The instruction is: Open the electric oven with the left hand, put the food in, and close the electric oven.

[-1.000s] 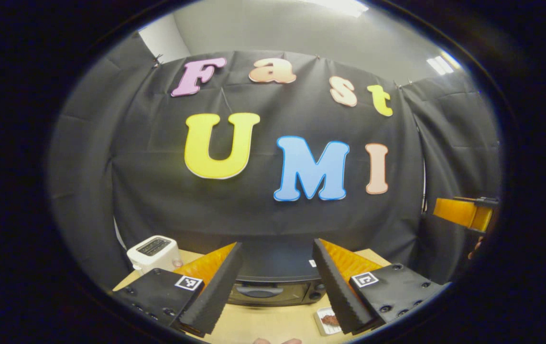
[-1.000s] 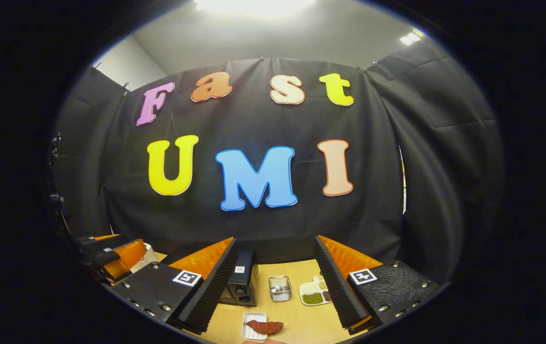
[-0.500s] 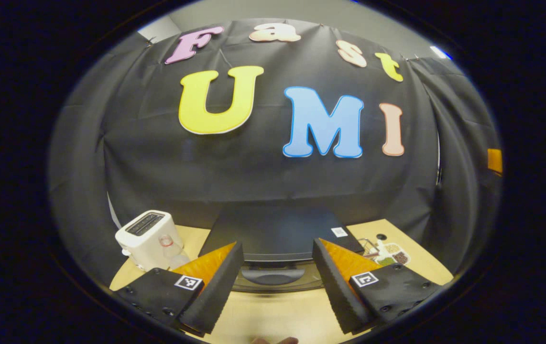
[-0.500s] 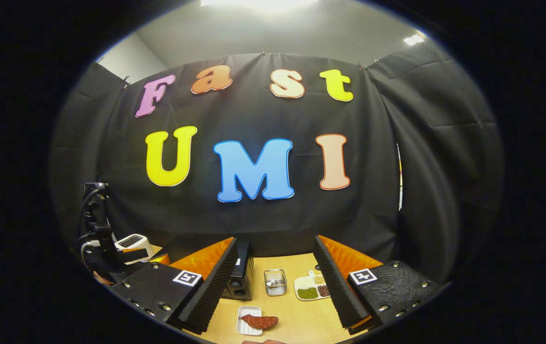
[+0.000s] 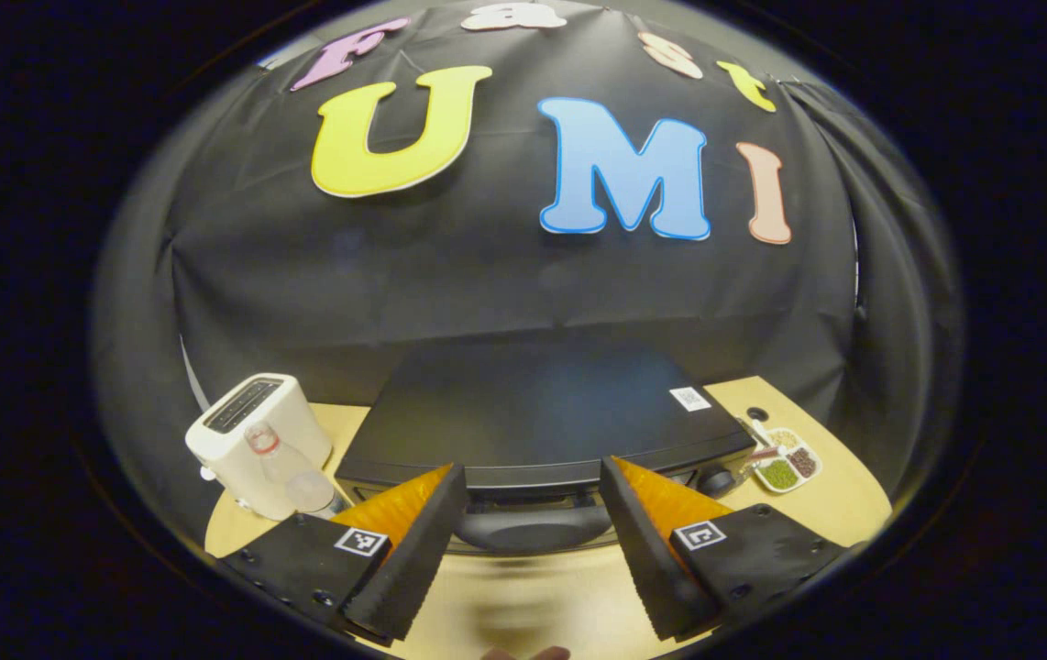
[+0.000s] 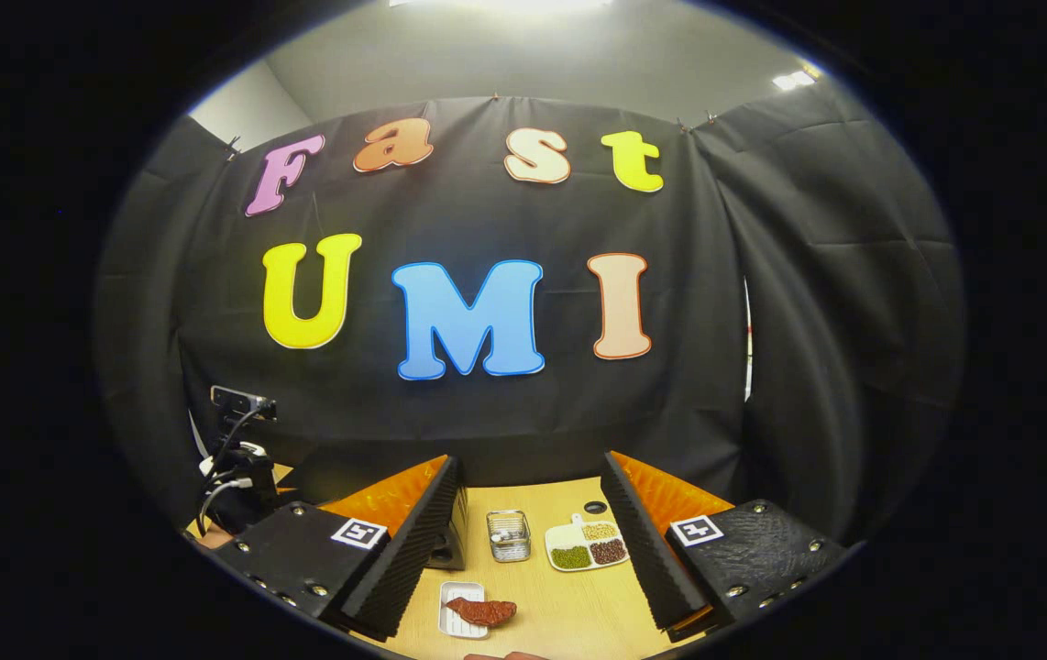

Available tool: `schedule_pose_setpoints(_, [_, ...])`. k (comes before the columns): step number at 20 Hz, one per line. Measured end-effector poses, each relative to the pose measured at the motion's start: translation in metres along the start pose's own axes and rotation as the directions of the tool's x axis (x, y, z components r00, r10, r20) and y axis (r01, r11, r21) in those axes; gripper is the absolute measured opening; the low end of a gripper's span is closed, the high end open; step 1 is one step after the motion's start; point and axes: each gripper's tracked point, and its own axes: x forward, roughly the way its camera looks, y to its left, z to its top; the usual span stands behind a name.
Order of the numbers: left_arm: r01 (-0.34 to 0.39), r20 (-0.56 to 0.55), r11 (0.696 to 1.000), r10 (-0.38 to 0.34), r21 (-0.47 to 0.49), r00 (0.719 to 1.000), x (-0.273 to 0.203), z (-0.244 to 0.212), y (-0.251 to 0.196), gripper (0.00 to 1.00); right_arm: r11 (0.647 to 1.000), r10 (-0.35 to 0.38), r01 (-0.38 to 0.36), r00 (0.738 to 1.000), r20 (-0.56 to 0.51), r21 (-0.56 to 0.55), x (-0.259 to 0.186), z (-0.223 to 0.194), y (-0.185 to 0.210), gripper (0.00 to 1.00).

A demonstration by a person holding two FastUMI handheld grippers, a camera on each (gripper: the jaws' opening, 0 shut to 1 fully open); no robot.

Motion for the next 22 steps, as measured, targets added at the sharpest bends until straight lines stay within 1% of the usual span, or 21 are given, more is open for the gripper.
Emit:
schedule_pose_setpoints(3, [-0.003,-0.035,1.0,0.004,0.019,0.999,0.014,-0.017,0.0,0.98,1.0,-0.013,0.013,1.0,0.002,-0.009,-0.001,0.001,-0.003,0.97])
schedule_pose_setpoints(4, [-0.021,-0.044,0.999,0.022,0.028,0.999,0.014,-0.021,0.003,0.98,1.0,-0.019,0.019,1.0,0.003,-0.014,-0.002,0.002,-0.005,0.97])
schedule_pose_setpoints(5, [-0.027,-0.014,0.999,0.028,0.036,1.0,0.016,-0.018,0.004,1.0,1.0,-0.022,0.022,1.0,0.002,-0.016,-0.002,0.002,-0.005,0.97])
schedule_pose_setpoints(6, [-0.031,-0.017,0.999,0.031,0.04,0.999,0.019,-0.022,0.003,1.0,1.0,-0.022,0.022,1.0,-0.002,-0.015,-0.002,0.0,-0.006,0.97])
schedule_pose_setpoints(7, [-0.032,-0.002,0.999,0.032,0.03,0.999,0.014,-0.021,0.003,0.97,1.0,-0.022,0.022,1.0,-0.006,-0.014,-0.002,-0.001,-0.004,0.97])
schedule_pose_setpoints(9, [-0.026,-0.017,0.999,0.026,-0.022,1.0,0.013,-0.024,0.004,0.97,1.0,-0.018,0.018,1.0,-0.012,-0.012,0.0,-0.002,-0.003,0.97])
schedule_pose_setpoints(10, [-0.021,-0.025,0.999,0.021,-0.025,0.999,0.011,-0.026,0.003,0.97,1.0,-0.015,0.014,1.0,-0.013,-0.011,0.0,-0.004,0.0,0.97])
schedule_pose_setpoints(11, [-0.018,-0.026,1.0,0.018,-0.012,0.999,0.007,-0.028,0.002,0.98,1.0,-0.011,0.011,1.0,-0.013,-0.01,0.0,-0.004,0.001,0.97])
schedule_pose_setpoints(12, [-0.016,-0.029,1.0,0.016,-0.007,0.999,0.005,-0.03,0.002,1.0,1.0,-0.005,0.005,1.0,-0.013,-0.01,0.001,-0.005,0.003,0.97])
schedule_pose_setpoints(15, [-0.014,-0.036,0.999,0.012,-0.041,0.999,-0.013,-0.043,0.0,1.0,1.0,0.011,-0.011,1.0,-0.027,-0.007,0.002,-0.011,0.008,0.97])
schedule_pose_setpoints(16, [-0.013,-0.039,0.999,0.011,-0.045,0.999,-0.02,-0.049,0.0,0.97,1.0,0.015,-0.016,0.999,-0.03,-0.006,0.002,-0.013,0.009,0.97])
schedule_pose_setpoints(17, [-0.012,-0.039,0.999,0.01,-0.047,0.999,-0.025,-0.057,-0.002,0.97,1.0,0.02,-0.02,0.999,-0.033,-0.005,0.002,-0.014,0.011,0.97])
schedule_pose_setpoints(18, [-0.011,-0.049,0.999,0.008,-0.053,0.999,-0.031,-0.064,-0.003,1.0,1.0,0.024,-0.024,0.999,-0.036,-0.004,0.002,-0.015,0.011,0.97])
schedule_pose_setpoints(19, [-0.01,-0.063,0.998,0.006,-0.065,0.998,-0.037,-0.074,-0.004,0.98,1.0,0.028,-0.028,0.999,-0.037,-0.003,0.003,-0.015,0.012,0.97])
schedule_pose_setpoints(20, [-0.011,-0.079,0.997,0.004,-0.082,0.997,-0.042,-0.083,-0.005,1.0,1.0,0.031,-0.031,0.999,-0.037,0.0,0.003,-0.016,0.014,0.97])
schedule_pose_setpoints(21, [-0.015,-0.085,0.996,0.008,-0.084,0.996,-0.047,-0.09,-0.004,0.98,0.999,0.035,-0.035,0.999,-0.04,0.001,0.004,-0.016,0.015,0.97])
schedule_pose_setpoints(22, [-0.027,-0.102,0.997,0.019,-0.073,0.995,-0.051,-0.099,-0.003,0.99,0.999,0.039,-0.039,0.998,-0.042,0.002,0.003,-0.018,0.016,0.97])
